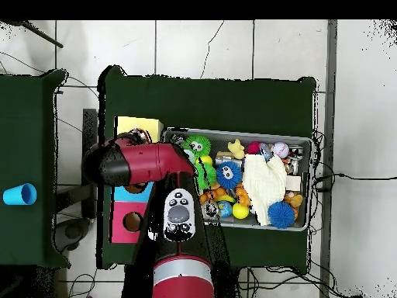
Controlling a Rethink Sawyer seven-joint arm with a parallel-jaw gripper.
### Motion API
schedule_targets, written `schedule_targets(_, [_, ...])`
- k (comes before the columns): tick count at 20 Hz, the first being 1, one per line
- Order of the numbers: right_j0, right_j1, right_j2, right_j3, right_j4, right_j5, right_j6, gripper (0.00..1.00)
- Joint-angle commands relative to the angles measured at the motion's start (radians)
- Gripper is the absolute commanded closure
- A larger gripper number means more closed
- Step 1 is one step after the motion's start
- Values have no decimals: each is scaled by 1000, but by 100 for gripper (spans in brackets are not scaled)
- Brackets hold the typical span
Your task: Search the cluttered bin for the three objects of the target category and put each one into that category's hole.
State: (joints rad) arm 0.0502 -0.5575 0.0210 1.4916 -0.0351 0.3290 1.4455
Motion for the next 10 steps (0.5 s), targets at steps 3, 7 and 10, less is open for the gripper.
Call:
schedule_targets(3, [0,149,47,-92,-107,-20,30,100])
schedule_targets(7, [9,197,32,-126,-133,-43,47,100])
schedule_targets(10, [11,230,27,-145,-152,-64,58,100])
